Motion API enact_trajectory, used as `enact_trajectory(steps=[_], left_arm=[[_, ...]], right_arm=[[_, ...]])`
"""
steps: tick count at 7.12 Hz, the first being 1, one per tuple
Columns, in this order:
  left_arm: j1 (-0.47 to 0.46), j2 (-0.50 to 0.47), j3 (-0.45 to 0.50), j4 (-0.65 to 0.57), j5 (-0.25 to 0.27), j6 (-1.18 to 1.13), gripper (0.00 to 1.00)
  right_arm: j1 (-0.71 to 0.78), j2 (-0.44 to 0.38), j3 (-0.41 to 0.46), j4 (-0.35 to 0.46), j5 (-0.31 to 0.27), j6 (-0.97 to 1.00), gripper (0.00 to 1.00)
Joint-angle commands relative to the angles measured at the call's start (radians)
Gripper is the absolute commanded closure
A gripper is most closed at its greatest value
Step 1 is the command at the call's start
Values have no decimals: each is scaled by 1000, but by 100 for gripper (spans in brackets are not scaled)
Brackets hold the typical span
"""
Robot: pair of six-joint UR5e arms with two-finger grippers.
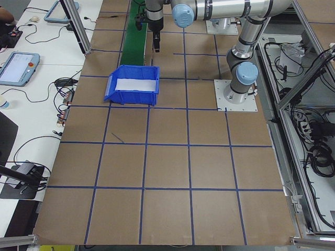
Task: Move block left to right into plate
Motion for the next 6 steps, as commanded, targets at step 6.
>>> enact_trajectory(steps=[6], left_arm=[[0,-2,-2,-6,-2,0,0]], right_arm=[[498,15,-175,90,227,431,0]])
